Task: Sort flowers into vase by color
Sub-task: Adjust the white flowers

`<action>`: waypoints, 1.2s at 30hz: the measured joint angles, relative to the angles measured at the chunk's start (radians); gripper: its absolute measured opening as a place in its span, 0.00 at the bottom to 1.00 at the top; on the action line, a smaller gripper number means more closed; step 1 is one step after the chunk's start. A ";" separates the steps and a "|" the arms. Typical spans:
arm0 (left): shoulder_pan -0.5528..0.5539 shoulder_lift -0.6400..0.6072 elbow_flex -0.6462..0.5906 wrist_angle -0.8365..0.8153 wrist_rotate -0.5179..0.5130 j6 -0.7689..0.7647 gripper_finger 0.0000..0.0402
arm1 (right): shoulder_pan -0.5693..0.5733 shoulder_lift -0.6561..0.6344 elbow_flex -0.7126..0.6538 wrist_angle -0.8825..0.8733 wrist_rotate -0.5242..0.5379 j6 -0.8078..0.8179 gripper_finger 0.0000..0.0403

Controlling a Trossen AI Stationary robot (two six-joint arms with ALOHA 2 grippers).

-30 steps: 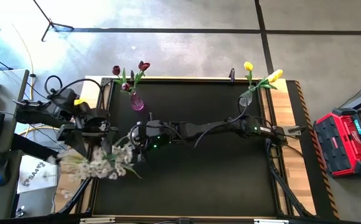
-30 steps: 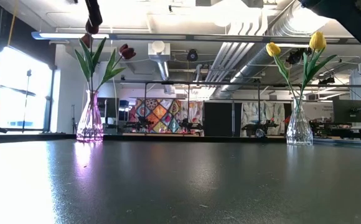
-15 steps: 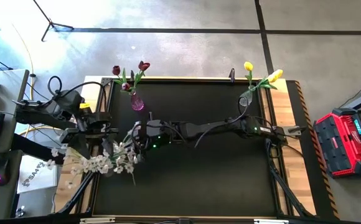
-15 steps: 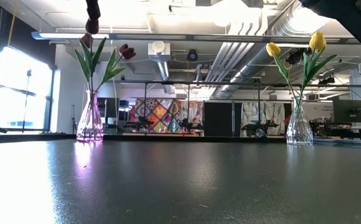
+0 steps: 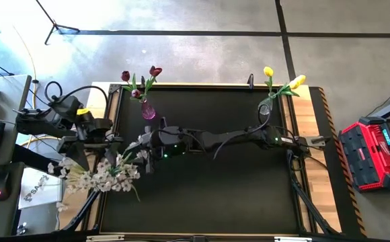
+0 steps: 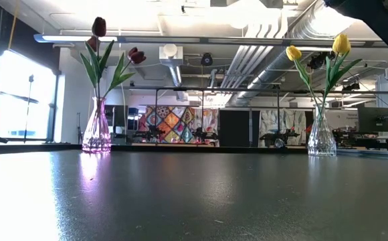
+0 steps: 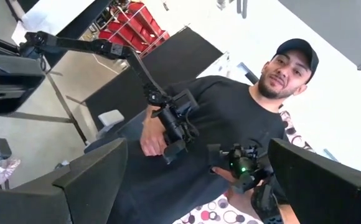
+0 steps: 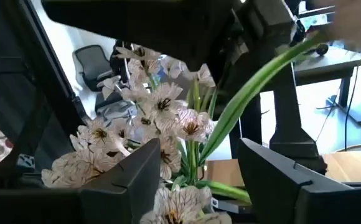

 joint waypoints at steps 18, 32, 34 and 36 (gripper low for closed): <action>0.000 0.057 0.000 0.001 -0.113 0.225 0.94 | -0.033 -0.001 0.000 0.054 -0.013 0.047 0.35; 0.000 0.071 -0.001 -0.002 -0.093 0.123 0.94 | -0.038 0.015 0.000 0.049 -0.050 0.111 0.01; 0.000 0.071 -0.001 -0.010 -0.030 0.083 0.94 | -0.034 0.015 0.000 0.057 -0.046 0.111 0.00; 0.000 0.070 0.001 -0.040 -0.001 0.068 0.94 | -0.030 0.015 0.000 0.065 -0.044 0.111 0.00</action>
